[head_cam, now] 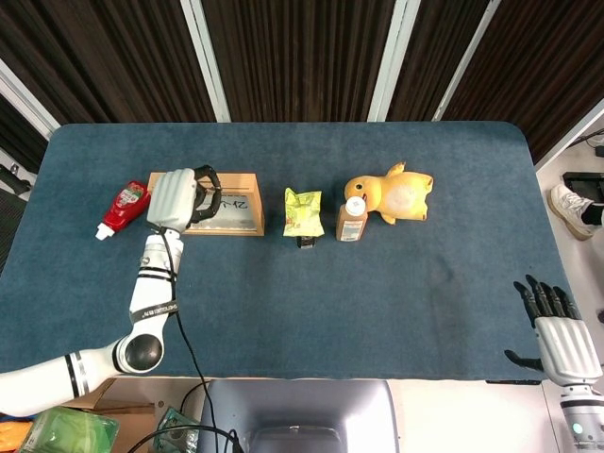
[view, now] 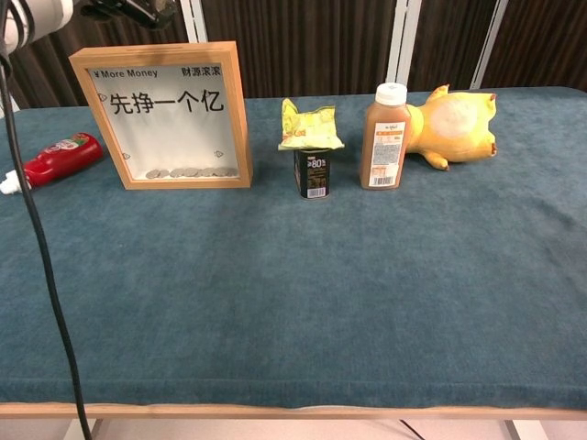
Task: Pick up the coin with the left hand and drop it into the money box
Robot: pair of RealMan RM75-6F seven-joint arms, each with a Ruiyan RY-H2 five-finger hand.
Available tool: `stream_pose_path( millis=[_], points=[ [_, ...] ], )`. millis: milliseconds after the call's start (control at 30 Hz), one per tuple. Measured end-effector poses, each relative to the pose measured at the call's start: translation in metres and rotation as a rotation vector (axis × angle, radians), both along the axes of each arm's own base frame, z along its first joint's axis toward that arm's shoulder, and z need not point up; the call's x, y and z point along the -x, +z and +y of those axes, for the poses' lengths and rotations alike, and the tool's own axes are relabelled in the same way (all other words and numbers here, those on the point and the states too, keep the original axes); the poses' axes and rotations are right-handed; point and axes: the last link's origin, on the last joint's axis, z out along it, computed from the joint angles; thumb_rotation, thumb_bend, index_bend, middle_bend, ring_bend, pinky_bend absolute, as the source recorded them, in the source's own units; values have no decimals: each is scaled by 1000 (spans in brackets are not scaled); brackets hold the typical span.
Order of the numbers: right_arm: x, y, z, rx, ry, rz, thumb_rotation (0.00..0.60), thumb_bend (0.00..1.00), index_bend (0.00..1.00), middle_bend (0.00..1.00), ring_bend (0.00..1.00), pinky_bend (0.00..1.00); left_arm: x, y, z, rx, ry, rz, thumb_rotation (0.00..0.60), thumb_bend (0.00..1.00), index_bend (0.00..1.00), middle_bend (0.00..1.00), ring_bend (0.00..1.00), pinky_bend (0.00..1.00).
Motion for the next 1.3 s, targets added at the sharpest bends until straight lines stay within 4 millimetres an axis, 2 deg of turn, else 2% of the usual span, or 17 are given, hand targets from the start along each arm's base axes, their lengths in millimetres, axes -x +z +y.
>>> stream_pose_path(
  millis=[333, 600, 1300],
  points=[
    [2, 6, -2, 23, -9, -8, 600, 128, 0, 0, 0, 0, -6, -10, 29, -27, 20, 97, 600, 699, 684, 1000, 1000, 1000],
    [3, 7, -1, 25, -13, -9, 600, 128, 0, 0, 0, 0, 1, -18, 42, -21, 55, 135, 600, 682, 684, 1000, 1000, 1000],
    [2, 9, 0, 19, -12, -17, 600, 128, 0, 0, 0, 0, 10, -20, 50, -27, 79, 167, 600, 666, 684, 1000, 1000, 1000]
  ],
)
